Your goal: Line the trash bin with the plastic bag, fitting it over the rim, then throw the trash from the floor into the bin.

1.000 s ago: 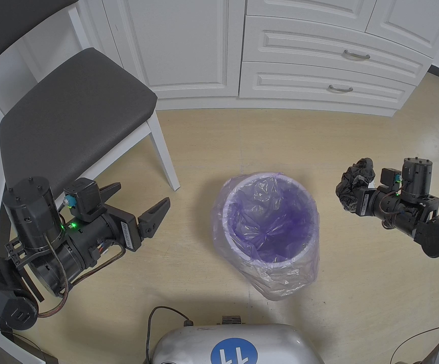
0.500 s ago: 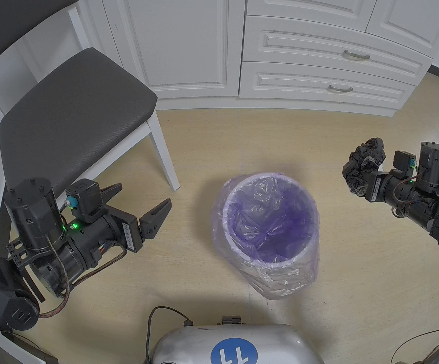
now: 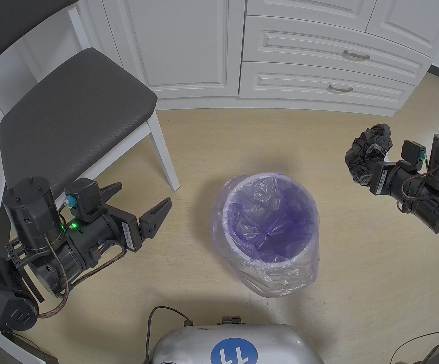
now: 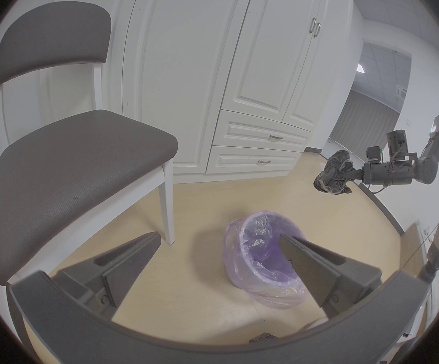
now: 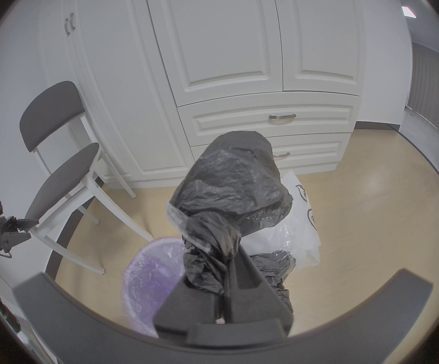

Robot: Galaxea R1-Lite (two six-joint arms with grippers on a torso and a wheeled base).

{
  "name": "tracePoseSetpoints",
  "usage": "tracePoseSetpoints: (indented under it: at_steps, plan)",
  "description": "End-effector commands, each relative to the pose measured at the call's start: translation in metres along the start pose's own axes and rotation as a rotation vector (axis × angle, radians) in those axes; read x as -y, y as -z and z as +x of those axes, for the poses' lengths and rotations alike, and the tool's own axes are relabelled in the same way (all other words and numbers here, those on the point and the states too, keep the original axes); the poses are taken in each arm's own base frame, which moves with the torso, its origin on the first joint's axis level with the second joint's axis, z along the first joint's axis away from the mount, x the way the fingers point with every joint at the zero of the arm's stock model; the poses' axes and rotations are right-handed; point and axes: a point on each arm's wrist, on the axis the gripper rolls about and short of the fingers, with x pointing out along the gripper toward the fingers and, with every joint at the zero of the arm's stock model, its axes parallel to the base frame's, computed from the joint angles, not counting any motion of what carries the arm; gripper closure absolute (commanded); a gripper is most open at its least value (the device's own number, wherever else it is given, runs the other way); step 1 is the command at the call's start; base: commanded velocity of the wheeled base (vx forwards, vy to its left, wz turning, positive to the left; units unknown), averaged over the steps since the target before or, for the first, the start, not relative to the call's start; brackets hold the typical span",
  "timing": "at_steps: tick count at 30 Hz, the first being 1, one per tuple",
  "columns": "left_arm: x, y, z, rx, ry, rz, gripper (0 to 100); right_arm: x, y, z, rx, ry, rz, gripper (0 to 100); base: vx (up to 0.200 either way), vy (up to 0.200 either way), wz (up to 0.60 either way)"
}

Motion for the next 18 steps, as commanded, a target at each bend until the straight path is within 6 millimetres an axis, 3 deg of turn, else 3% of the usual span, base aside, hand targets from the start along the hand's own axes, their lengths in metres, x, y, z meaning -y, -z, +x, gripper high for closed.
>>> tracePoseSetpoints:
  at_steps: [1,18]
  plan:
    - [0.0,-0.001,-0.001,0.004,-0.001,-0.001,0,-0.015,-0.005,-0.011,0.026,-0.043,0.0,100,0.0,0.0,0.0]
    - [0.002,-0.002,-0.001,0.01,0.006,-0.001,0,-0.046,-0.005,-0.022,0.041,-0.101,0.006,100,0.0,0.0,0.0]
